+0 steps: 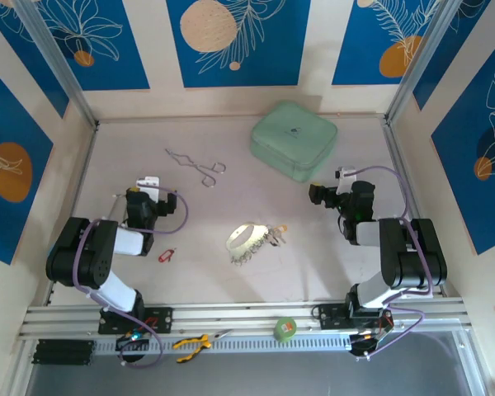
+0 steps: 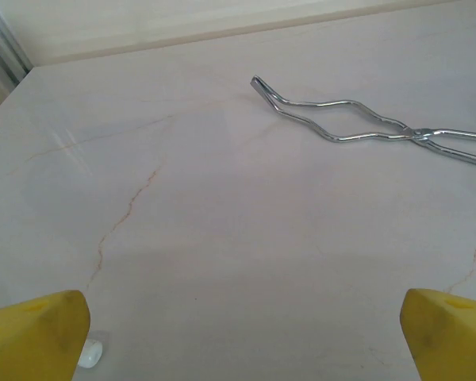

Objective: Put the keys on the keyring

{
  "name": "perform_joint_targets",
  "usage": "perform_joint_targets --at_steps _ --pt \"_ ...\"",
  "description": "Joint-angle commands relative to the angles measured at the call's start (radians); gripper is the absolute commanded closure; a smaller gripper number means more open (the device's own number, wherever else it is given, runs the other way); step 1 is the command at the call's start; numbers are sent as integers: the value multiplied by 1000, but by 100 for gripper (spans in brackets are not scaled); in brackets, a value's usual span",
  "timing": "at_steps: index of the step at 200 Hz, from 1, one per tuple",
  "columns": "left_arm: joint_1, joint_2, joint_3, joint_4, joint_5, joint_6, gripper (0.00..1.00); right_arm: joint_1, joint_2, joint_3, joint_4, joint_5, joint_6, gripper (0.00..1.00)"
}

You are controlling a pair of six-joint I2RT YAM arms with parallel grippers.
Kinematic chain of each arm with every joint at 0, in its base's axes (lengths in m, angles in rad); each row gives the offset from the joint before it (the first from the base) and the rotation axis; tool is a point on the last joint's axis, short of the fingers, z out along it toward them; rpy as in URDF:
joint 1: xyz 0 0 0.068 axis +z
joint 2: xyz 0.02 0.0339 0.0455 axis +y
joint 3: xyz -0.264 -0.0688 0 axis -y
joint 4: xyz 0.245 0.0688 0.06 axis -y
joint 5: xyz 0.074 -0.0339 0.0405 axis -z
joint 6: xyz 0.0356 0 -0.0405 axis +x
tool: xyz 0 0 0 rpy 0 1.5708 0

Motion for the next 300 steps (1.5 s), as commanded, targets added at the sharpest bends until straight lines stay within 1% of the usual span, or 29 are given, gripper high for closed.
perform_joint_targets --at_steps 1,177,202,231,234,243,254,264,276,285,300 --pt "14 -19 14 2 27 -6 0 3 1 14 -3 13 -2 1" --pt "15 -20 15 -3 34 -10 0 0 2 13 -3 7 1 1" --pt "19 -20 17 -6 57 -6 0 -2 1 14 -3 3 3 1" --pt "30 -23 20 -21 144 10 0 -9 -3 5 11 -15 7 0" --pt "32 -23 20 -19 146 9 0 -11 -6 5 10 -21 8 2" --pt "32 -29 13 -4 167 22 0 -13 -46 20 -55 -23 7 7" --pt "30 -73 -11 8 198 33 0 -13 -124 75 -232 -1 24 8" --pt "31 -147 -16 -51 193 30 0 -11 -196 143 -414 45 66 8" --pt "28 -237 -1 -149 180 26 0 -10 -252 214 -580 90 169 9" --pt "28 -295 24 -232 168 17 0 -8 -286 252 -663 63 223 11" --pt "28 -374 62 -318 137 -52 0 13 -333 262 -718 -32 282 16"
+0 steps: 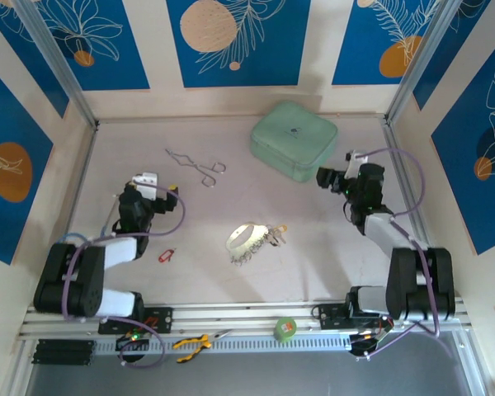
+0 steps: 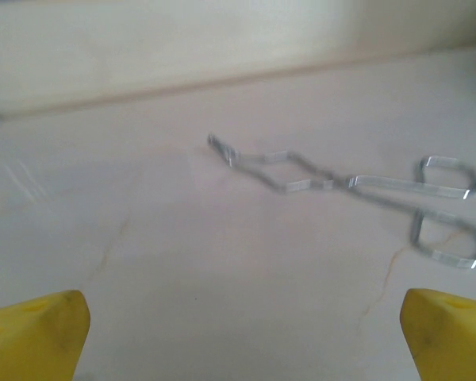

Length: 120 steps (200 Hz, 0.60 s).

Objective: Put the keys on the keyring

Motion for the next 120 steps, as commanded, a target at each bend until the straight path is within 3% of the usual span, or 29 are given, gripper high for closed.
perform_joint_targets --at_steps 1,25,46,66,94,120 --pt "11 -117 63 -165 -9 -61 0 22 -86 45 -256 -74 148 16" --pt "11 -192 136 -314 59 -142 0 127 -156 50 -373 -71 187 17" --pt "4 -229 142 -305 185 -233 0 253 -172 62 -492 -56 202 19" --pt "-35 -258 150 -353 207 -302 1 395 -150 80 -603 -16 215 21" --pt "-171 -267 168 -473 171 -351 4 544 -88 112 -701 9 269 24" --pt "-383 -246 207 -643 72 -360 7 598 -21 147 -753 -1 340 33"
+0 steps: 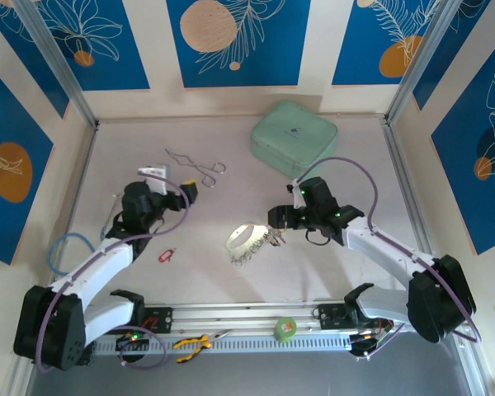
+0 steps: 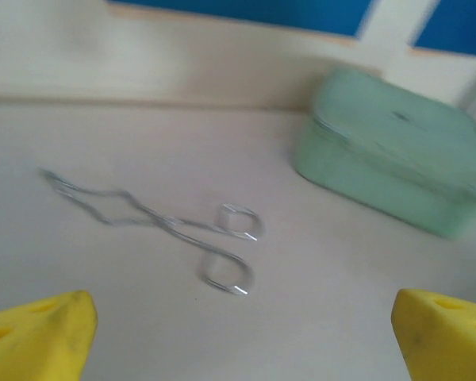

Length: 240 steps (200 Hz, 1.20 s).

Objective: Put the keys on the keyring

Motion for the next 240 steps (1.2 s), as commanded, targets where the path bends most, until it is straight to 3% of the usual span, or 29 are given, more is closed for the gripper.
perform_joint_targets --at_steps 1,42,83,112,140,240 --pt "-154 8 60 -198 -58 -53 7 33 42 51 -117 11 88 33" --pt "-360 -6 108 -502 -154 -155 18 37 60 56 -168 60 162 38" --pt "-508 27 171 -737 -111 -247 24 10 26 40 -143 107 168 42" --pt "-603 122 236 -790 -71 -344 28 3 28 42 -126 114 170 42" --pt "-644 246 300 -828 -71 -418 32 -1 19 27 -111 101 192 42" --pt "-682 478 412 -866 -111 -383 63 -17 -65 -51 -111 116 216 42"
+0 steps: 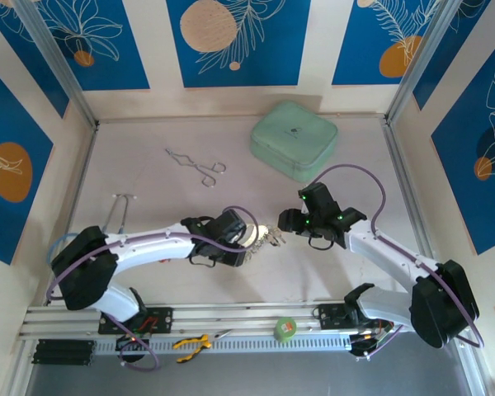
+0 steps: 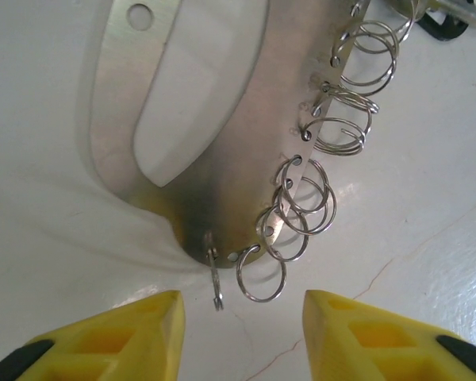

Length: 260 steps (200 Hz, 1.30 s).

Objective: Put the keys on the keyring

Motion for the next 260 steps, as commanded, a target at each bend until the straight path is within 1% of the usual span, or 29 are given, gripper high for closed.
perform_joint_targets --at_steps 1,42,97,139,149,183,196,203,240,247,260 --pt "-17 41 49 -54 -25 17 63 -6 -13 -20 -3 7 19 42" --pt "-35 86 82 -96 -58 32 63 -9 -16 -21 -6 7 18 42" --pt "-38 94 65 -89 -88 6 69 -13 -16 -25 -4 0 18 42" --pt "-39 108 44 -49 -77 -12 72 -18 -22 -17 -10 3 15 42" --pt "-39 114 42 -43 -73 -14 75 -20 -24 -14 -11 2 15 42" --pt "-39 130 44 -48 -84 -13 76 -23 -30 -14 -18 7 15 42" --pt "-38 130 44 -50 -92 -12 78 -23 -34 -14 -18 6 17 42" --pt "-38 129 44 -53 -97 -11 81 -24 -35 -13 -18 4 18 43" --pt "-39 130 49 -62 -113 -11 85 -29 -39 -14 -17 1 18 43" --pt "-39 128 50 -64 -115 -11 89 -28 -39 -14 -16 1 18 43" --pt "-38 123 51 -67 -119 -11 90 -31 -39 -15 -17 -2 18 43"
